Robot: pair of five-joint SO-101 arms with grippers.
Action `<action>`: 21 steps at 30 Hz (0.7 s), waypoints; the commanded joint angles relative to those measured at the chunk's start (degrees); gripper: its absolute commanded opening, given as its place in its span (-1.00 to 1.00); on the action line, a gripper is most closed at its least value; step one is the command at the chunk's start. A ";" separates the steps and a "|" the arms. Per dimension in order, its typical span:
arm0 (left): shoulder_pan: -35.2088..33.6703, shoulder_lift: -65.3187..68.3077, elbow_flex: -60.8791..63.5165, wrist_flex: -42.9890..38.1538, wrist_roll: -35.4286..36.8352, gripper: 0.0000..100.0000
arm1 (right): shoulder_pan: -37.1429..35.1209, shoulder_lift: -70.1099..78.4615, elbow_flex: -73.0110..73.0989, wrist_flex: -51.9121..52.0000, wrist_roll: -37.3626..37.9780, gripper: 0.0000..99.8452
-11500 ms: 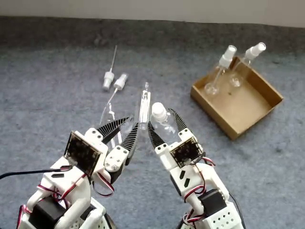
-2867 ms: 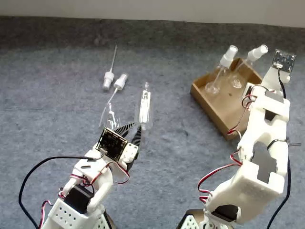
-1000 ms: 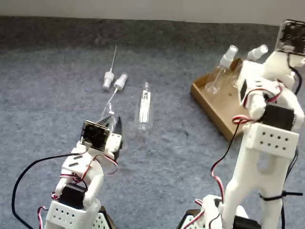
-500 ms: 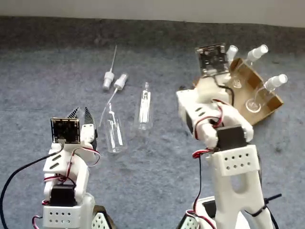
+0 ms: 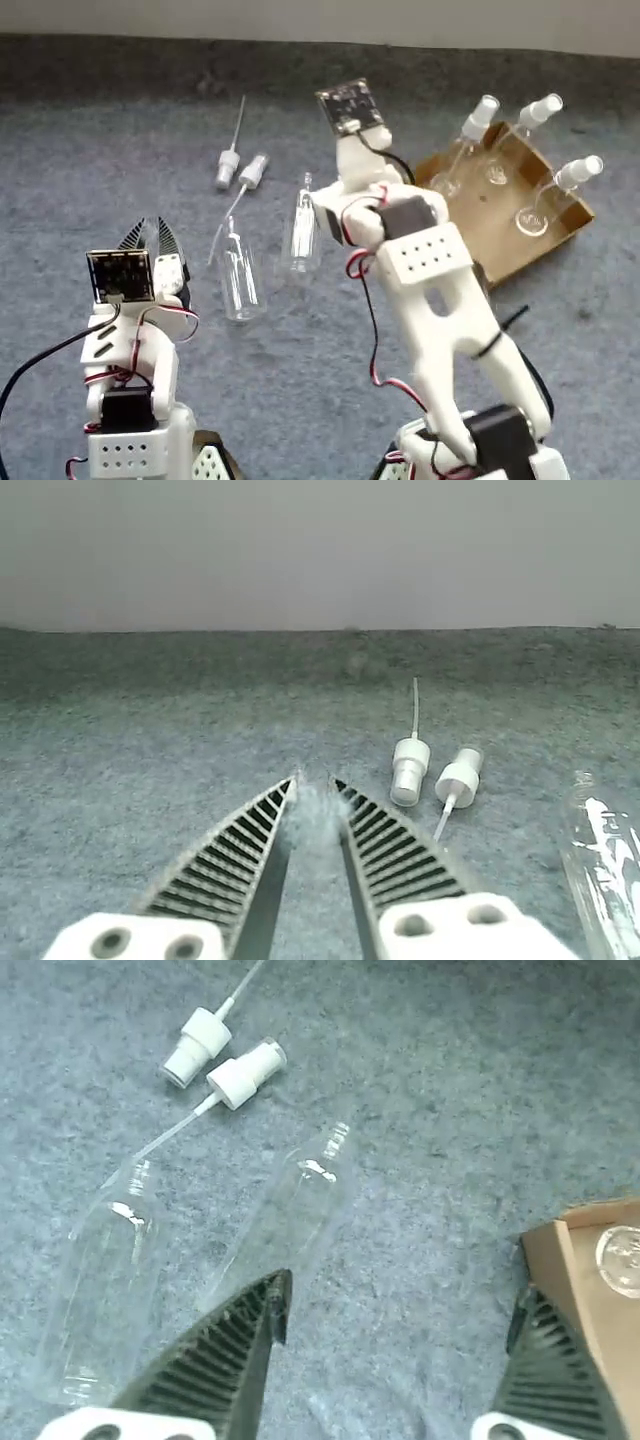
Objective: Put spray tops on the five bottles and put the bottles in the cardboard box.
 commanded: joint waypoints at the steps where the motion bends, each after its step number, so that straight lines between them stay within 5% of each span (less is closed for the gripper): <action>1: -0.57 -0.57 -1.45 -1.67 -0.35 -0.99 | -2.07 5.41 -7.87 0.04 -0.18 -0.41; 21: -0.31 -0.57 -0.40 -1.76 -0.35 -0.99 | -6.29 41.36 -36.53 0.40 -6.77 -0.40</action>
